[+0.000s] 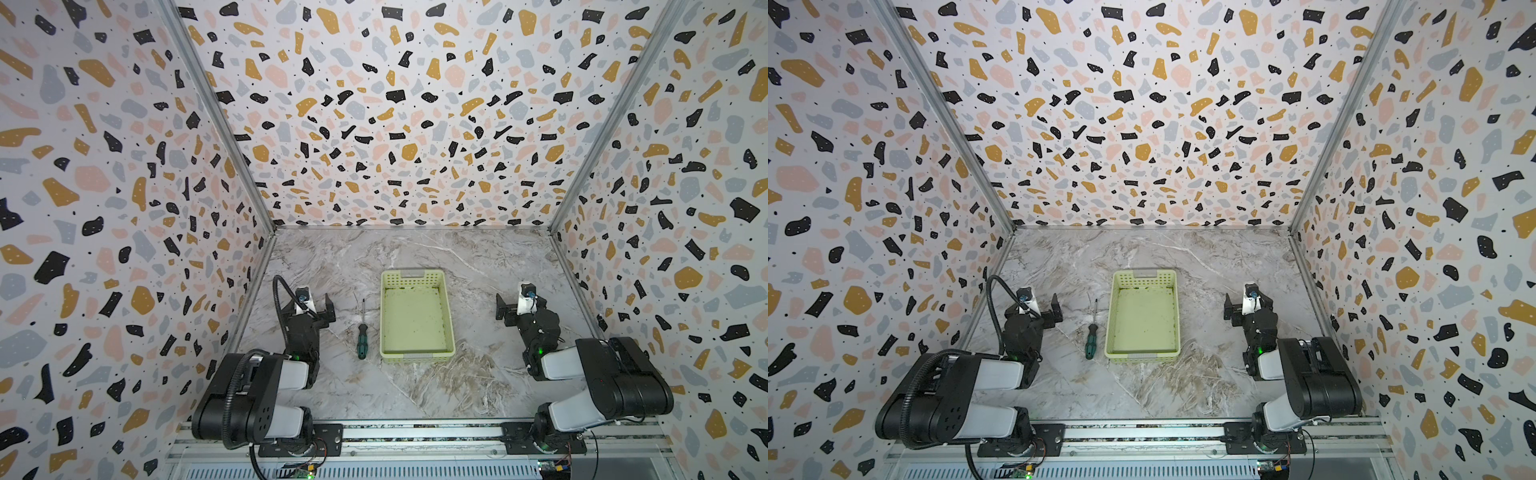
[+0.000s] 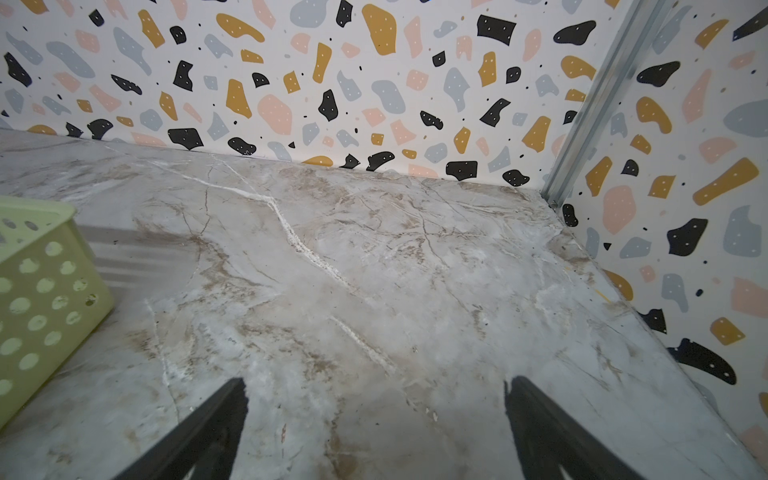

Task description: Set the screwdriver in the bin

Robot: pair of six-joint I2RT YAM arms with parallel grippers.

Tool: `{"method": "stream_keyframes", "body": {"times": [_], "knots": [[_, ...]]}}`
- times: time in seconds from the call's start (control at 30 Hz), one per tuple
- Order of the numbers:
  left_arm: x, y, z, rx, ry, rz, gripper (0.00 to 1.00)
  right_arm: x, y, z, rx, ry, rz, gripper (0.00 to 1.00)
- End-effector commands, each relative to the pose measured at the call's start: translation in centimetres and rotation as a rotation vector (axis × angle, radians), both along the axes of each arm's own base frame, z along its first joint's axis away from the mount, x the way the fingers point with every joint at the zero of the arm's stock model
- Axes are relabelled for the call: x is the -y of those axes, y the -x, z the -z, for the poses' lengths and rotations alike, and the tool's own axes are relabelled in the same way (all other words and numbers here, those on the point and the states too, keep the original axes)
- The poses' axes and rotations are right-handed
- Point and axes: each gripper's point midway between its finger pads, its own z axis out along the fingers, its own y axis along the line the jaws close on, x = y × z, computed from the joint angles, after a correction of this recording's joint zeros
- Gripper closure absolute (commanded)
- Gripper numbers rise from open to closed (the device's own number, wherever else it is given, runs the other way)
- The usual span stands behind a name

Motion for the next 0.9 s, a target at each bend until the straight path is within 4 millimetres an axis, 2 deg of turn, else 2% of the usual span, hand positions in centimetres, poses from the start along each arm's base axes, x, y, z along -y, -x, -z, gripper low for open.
{"method": "stream_keyframes", "body": {"times": [0.0, 0.17, 0.27, 0.37, 0.4, 0.47, 0.53, 0.63, 0.73, 0.8, 0.87], "knots": [[-0.1, -0.4, -1.5, 0.053, 0.006, -0.009, 0.00, 0.1, -0.6, -0.7, 0.016, -0.006, 0.003, 0.01], [-0.4, -0.7, -1.7, 0.047, 0.013, -0.034, 0.00, 0.1, -0.5, -0.7, 0.016, -0.008, 0.003, 0.01], [0.0, -1.7, -2.4, 0.005, 0.002, -0.012, 0.00, 0.1, -0.4, -0.9, 0.025, -0.008, 0.003, 0.01], [-0.3, -2.7, -4.8, -0.012, 0.022, -0.038, 0.01, -0.1, -0.4, -2.3, 0.033, 0.003, 0.010, 0.01], [-0.8, -2.9, -6.2, 0.008, 0.075, -0.081, 0.00, 0.0, -0.7, -2.8, 0.013, 0.005, 0.030, 0.01], [-0.4, -3.6, -9.0, 0.045, 0.153, -0.076, 0.00, -0.3, -1.0, -4.2, -0.002, 0.003, 0.027, 0.01], [0.7, -4.6, -12.4, 0.086, 0.197, -0.016, 0.00, -1.3, -0.9, -7.1, 0.036, -0.025, -0.017, 0.01], [1.1, -6.2, -16.2, 0.098, 0.273, -0.008, 0.00, -2.1, -0.8, -11.4, 0.064, -0.055, -0.046, 0.01], [2.5, -8.1, -17.8, -0.034, 0.270, 0.056, 0.00, -2.2, -1.0, -14.5, 0.044, -0.066, -0.042, 0.01], [4.8, -9.1, -18.1, -0.106, 0.228, 0.194, 0.00, -2.5, -1.3, -16.2, 0.015, -0.009, -0.052, 0.01], [6.4, -9.2, -18.2, -0.100, 0.247, 0.287, 0.00, -2.5, -1.4, -17.2, -0.032, 0.010, -0.038, 0.01]]}}
